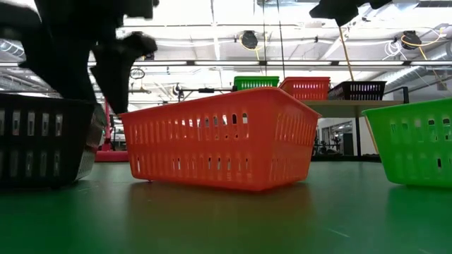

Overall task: Stack baskets on shelf by color
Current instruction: Stack the left black basket on top of the black basket on the shelf

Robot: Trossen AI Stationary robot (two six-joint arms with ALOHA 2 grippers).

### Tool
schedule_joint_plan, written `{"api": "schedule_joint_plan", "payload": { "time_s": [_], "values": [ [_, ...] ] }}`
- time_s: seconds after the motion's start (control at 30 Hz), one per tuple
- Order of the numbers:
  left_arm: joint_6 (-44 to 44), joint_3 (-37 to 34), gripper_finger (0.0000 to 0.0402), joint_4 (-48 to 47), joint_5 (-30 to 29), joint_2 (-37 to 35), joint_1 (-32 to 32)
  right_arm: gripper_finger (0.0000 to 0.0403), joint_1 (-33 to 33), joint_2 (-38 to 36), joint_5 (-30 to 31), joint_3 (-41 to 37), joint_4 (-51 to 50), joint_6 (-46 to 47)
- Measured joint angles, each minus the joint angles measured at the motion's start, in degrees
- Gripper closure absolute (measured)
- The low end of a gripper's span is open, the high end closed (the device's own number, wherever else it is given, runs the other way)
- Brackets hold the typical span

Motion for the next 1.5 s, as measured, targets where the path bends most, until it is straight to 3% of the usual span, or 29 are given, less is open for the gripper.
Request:
{"api": "schedule_joint_plan", "payload": {
  "time_s": [0.1, 0.33, 0.57, 0.7, 0.9, 1.17, 1.5],
  "values": [
    [-0.35, -2.06, 0.0236, -0.23, -0.76, 0.0, 1.37, 0.0261, 0.0, 0.0, 0.0, 0.0, -0.07, 0.0],
    [-5.69, -2.5, 0.0236, -10.28, -11.59, -0.13, 4.73, 0.0261, 0.0, 0.0, 0.0, 0.0, -0.42, -0.2],
    [-14.68, -2.13, 0.0236, -25.23, -12.25, -0.13, 8.01, 0.0261, 0.0, 0.0, -0.01, 0.0, -0.42, -0.04],
    [-16.93, -0.03, 0.0236, -30.68, -5.91, -0.42, 6.68, 0.0261, 0.0, 0.0, -0.03, 0.0, -0.46, -0.02],
    [-12.16, 0.7, 0.0236, -26.64, 9.54, -3.17, -1.82, 0.0261, 0.0, -0.02, -0.03, 0.0, -0.54, 0.29],
    [-12.08, 0.68, 0.0236, -25.2, 12.06, -3.45, -12.79, 0.0261, 0.0, -0.04, -0.05, 0.0, -0.52, 1.09],
    [-10.5, 0.47, 0.0236, -19.2, 10.71, -3.45, -13.39, 0.0261, 0.0, -0.02, -0.06, 0.0, -0.42, 0.92]
  ]
}}
